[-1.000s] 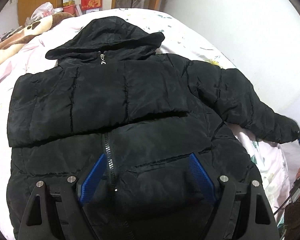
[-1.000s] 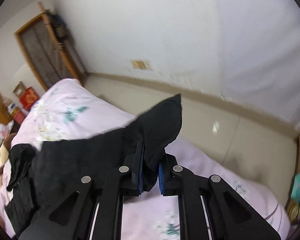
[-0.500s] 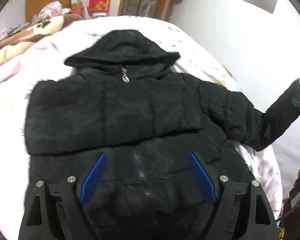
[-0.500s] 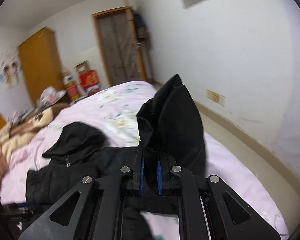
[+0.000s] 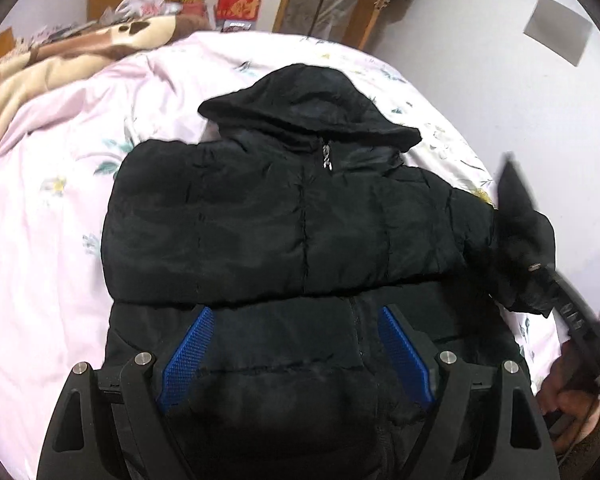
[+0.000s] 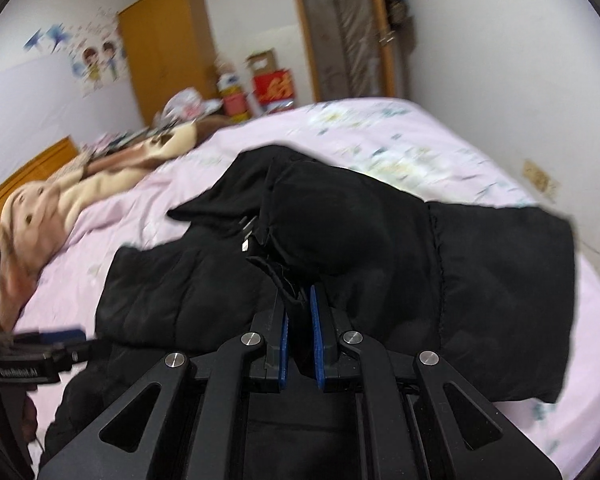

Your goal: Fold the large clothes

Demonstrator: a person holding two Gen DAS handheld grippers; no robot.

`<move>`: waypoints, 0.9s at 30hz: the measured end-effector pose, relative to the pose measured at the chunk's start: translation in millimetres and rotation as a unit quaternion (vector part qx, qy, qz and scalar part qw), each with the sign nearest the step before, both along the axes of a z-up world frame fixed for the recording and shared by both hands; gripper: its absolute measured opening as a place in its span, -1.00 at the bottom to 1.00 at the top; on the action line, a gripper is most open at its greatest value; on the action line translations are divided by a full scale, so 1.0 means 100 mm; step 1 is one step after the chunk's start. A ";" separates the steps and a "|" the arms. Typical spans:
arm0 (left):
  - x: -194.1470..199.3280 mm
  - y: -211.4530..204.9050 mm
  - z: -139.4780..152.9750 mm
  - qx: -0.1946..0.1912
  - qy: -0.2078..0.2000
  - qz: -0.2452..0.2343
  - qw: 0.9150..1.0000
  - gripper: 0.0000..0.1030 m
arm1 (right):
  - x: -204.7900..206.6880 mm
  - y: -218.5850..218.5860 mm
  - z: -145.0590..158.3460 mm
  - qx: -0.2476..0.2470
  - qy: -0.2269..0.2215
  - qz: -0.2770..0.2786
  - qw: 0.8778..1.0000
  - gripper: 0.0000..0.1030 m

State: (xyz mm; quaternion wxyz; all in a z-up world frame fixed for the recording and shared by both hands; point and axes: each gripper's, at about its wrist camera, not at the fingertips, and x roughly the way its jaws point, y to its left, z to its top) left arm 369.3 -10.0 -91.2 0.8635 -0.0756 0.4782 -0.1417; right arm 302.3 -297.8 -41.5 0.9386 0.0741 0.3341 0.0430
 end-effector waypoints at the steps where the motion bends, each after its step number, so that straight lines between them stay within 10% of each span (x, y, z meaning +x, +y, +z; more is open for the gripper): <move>1: 0.01 0.00 -0.01 -0.009 -0.001 -0.003 1.000 0.63 | -0.01 0.05 -0.06 0.002 0.007 0.007 1.000 -0.81; 10: 0.10 -0.07 -0.10 -0.087 0.026 -0.021 0.996 0.63 | 0.12 0.35 -0.52 0.035 0.074 0.069 0.994 -0.72; 18: 0.27 -0.33 -0.19 -0.089 0.040 -0.024 0.995 0.68 | -0.10 0.25 -0.45 0.054 0.076 0.094 0.991 0.20; 27: 0.52 -0.97 -0.60 -0.052 0.096 -0.063 0.992 0.71 | -0.55 -0.24 -0.20 0.033 0.055 0.056 0.996 0.21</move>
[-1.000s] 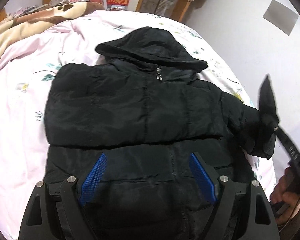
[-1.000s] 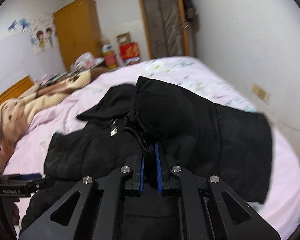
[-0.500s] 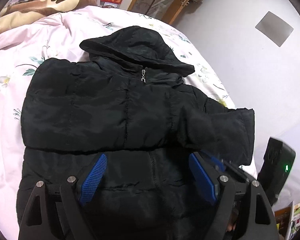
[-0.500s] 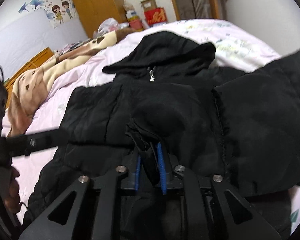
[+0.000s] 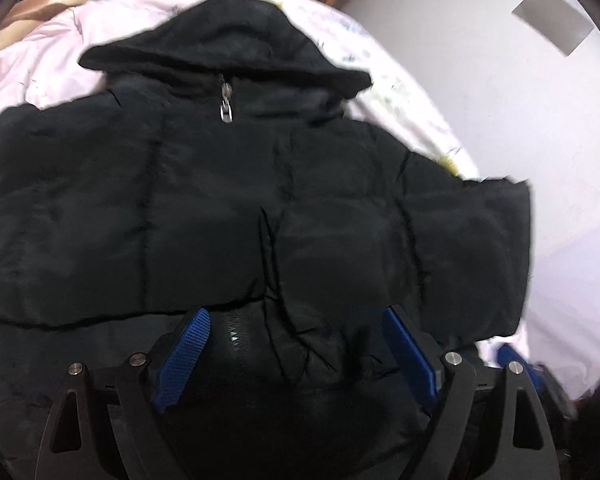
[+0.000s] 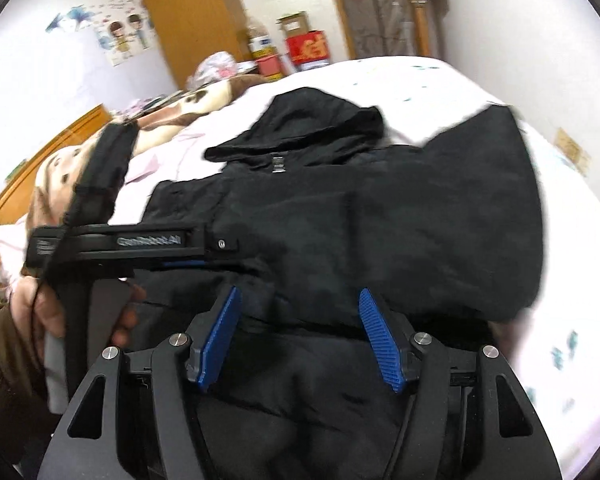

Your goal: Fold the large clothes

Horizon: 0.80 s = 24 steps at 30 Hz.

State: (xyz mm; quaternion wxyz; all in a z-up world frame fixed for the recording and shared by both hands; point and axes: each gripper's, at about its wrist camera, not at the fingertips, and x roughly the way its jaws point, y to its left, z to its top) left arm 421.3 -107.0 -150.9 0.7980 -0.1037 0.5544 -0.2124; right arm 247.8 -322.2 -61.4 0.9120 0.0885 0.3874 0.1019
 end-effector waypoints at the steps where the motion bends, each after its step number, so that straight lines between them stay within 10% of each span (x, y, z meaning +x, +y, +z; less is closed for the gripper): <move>1: 0.02 -0.03 -0.07 0.005 0.014 0.005 1.000 0.71 | -0.05 -0.08 0.01 0.003 -0.003 -0.009 1.000 0.21; 9: -0.04 -0.20 -0.29 0.035 0.035 0.037 0.998 0.59 | -0.15 -0.36 -0.01 0.012 -0.004 -0.059 0.998 0.21; 11: -0.05 -0.16 -0.26 0.047 0.032 0.050 0.997 0.15 | -0.15 -0.38 -0.03 0.015 0.001 -0.072 0.997 0.21; 12: -0.04 -0.11 -0.24 0.023 0.032 0.047 0.998 -0.73 | -0.15 -0.40 -0.03 0.016 -0.001 -0.089 0.996 0.21; 24: -0.22 0.32 0.70 -0.027 -0.089 0.049 0.994 -0.93 | -0.08 -0.46 0.15 0.022 -0.019 -0.137 0.990 0.21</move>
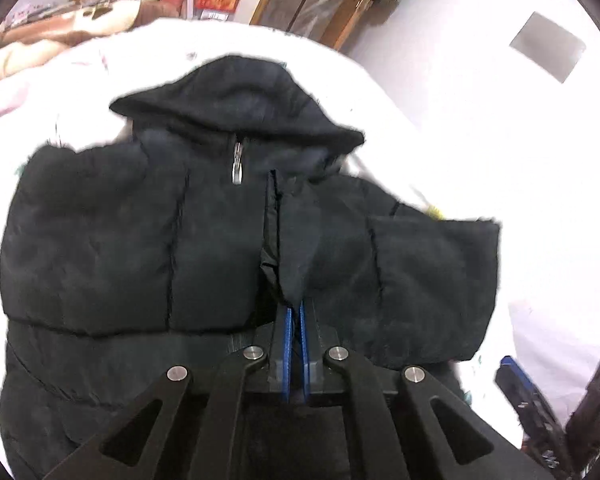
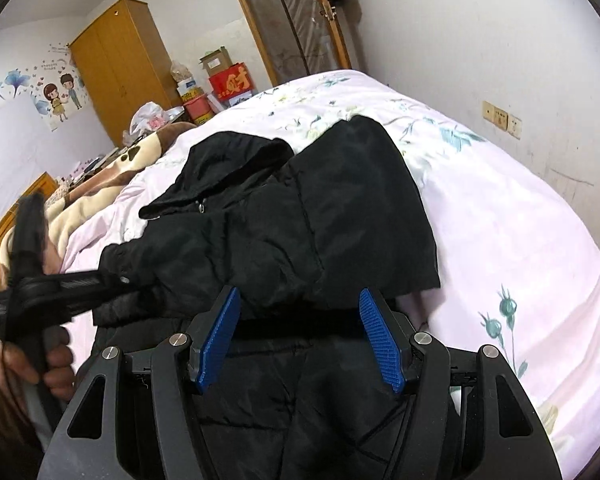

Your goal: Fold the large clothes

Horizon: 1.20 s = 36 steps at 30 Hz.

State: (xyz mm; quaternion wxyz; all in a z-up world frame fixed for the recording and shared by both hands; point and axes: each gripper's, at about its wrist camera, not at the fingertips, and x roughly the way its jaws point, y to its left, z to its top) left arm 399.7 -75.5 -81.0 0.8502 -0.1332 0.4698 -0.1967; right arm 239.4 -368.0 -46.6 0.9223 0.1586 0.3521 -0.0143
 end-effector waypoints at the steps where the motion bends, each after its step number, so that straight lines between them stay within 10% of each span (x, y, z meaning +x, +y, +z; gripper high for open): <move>1: 0.02 0.03 0.08 -0.003 -0.011 0.005 1.000 -0.94 | 0.02 0.01 0.01 -0.002 -0.002 0.001 1.000 0.21; 11: 0.24 0.79 0.39 0.008 -0.068 0.083 0.994 -0.94 | 0.44 0.31 0.11 -0.023 -0.022 0.025 0.999 0.21; 36: 0.40 1.20 -0.98 0.085 0.035 0.108 0.990 -0.88 | 1.45 0.46 -0.80 -0.130 0.095 0.053 0.986 0.24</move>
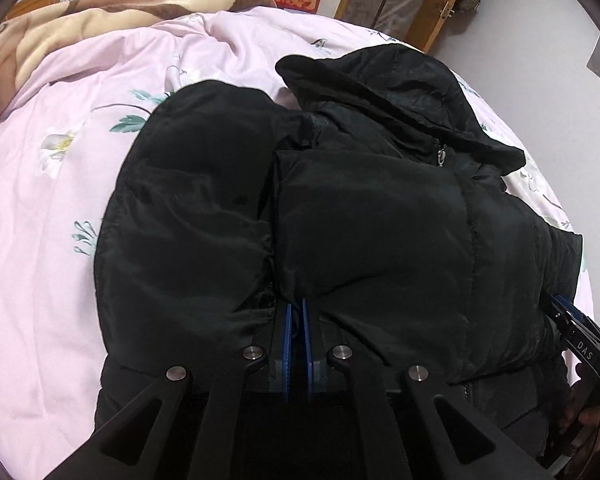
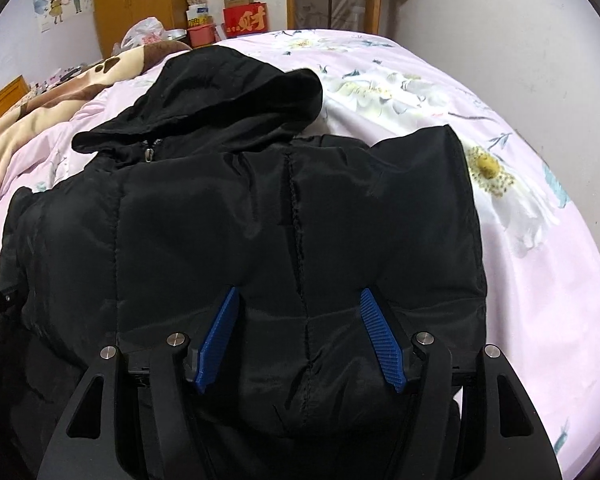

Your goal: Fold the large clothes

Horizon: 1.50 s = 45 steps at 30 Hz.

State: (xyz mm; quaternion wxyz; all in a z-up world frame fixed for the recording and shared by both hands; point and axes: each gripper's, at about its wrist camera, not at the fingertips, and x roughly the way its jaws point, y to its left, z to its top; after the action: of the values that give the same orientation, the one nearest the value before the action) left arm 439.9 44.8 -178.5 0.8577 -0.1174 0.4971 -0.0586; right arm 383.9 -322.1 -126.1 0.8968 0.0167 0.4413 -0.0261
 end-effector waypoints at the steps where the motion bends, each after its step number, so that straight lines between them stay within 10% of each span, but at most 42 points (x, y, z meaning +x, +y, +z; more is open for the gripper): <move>1: 0.01 0.01 -0.03 -0.006 0.002 0.003 1.000 -0.88 | 0.01 0.00 -0.02 0.001 0.005 -0.001 1.000 0.24; 18: 0.04 -0.03 0.00 0.014 0.016 -0.003 1.000 -0.81 | 0.08 -0.01 -0.05 0.007 0.029 -0.010 0.999 0.25; 20: 0.04 0.01 0.08 0.006 0.024 -0.004 1.000 -0.64 | 0.04 -0.02 0.04 0.020 0.025 -0.014 0.999 0.27; 23: 0.04 0.15 0.28 -0.029 0.011 -0.008 0.999 0.21 | 0.00 -0.09 0.25 0.059 0.006 -0.009 0.998 0.30; 26: 0.14 0.31 0.55 -0.034 -0.008 -0.004 0.999 0.34 | 0.01 -0.14 0.51 0.072 -0.023 -0.002 0.997 0.31; 33: 0.86 0.42 0.97 0.041 -0.043 -0.038 0.997 0.42 | 0.52 -0.15 0.95 0.040 -0.054 0.027 0.997 0.38; 45: 2.44 0.15 0.76 0.033 -0.024 -0.092 0.995 0.42 | 1.96 -0.34 0.81 0.032 -0.024 0.041 0.998 0.39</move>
State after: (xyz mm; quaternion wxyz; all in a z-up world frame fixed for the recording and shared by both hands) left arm 684.3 60.1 -102.8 0.8638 -0.0411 0.4868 -0.1234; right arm 579.7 -356.4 -45.5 0.9063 0.0283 0.4208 0.0249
